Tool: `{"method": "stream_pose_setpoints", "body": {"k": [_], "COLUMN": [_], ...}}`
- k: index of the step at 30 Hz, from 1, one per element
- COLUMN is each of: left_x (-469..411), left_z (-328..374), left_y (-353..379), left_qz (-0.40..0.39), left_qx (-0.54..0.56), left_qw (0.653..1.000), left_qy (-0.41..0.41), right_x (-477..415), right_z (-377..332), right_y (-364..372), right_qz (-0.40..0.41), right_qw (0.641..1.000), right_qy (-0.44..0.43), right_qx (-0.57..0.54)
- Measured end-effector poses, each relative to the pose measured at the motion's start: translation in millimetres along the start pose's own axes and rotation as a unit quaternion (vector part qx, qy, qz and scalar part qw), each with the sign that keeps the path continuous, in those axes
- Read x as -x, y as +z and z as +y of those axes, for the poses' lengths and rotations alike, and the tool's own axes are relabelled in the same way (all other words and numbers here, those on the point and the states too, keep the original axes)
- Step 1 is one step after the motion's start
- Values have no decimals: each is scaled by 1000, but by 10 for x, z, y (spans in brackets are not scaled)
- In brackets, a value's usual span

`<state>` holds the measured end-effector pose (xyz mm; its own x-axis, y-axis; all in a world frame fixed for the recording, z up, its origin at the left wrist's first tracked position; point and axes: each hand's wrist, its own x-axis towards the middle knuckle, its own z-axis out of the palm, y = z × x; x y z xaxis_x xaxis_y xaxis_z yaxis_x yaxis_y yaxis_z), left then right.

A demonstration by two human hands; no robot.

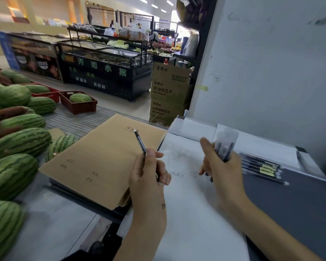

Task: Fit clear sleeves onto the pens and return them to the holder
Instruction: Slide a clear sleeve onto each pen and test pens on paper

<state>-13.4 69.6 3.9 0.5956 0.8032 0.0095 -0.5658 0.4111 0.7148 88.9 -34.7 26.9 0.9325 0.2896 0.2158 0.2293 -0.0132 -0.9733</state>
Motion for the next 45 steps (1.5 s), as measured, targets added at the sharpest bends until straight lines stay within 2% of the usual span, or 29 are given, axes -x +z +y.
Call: {"method": "stream_pose_setpoints", "body": {"k": [4, 7, 11, 14, 18, 26, 33, 41, 45], "left_x": [-7, -3, 20, 22, 20, 19, 21, 36, 33], "left_z": [-1, -11, -11, -12, -12, -7, 8, -6, -45], "left_y": [3, -11, -14, -16, -18, -14, -1, -9, -19], "left_qz": [-8, -22, -40, -48, -51, -52, -52, -50, -60], "left_qx": [-10, -21, -47, -56, -56, -60, -59, -86, -120], "left_qw": [1000, 1000, 998, 997, 997, 997, 997, 995, 991], "left_qy": [2, 2, -4, -4, -10, -21, -17, 3, 19], "right_x": [-58, -154, -474, -661, -791, -890, -840, -627, -453], "right_z": [-76, -136, -222, -194, -143, -152, -299, -216, -124], "right_y": [-35, -46, -40, 71, 188, 329, 216, -165, -195], "right_qz": [-6, -61, -92, -112, -110, -124, -159, -127, -101], "right_qw": [998, 993, 981, 958, 946, 911, 879, 898, 880], "right_qy": [57, 105, 125, 152, 189, 135, 121, 89, 30], "right_qx": [-8, 2, 116, 217, 240, 369, 434, 412, 464]}}
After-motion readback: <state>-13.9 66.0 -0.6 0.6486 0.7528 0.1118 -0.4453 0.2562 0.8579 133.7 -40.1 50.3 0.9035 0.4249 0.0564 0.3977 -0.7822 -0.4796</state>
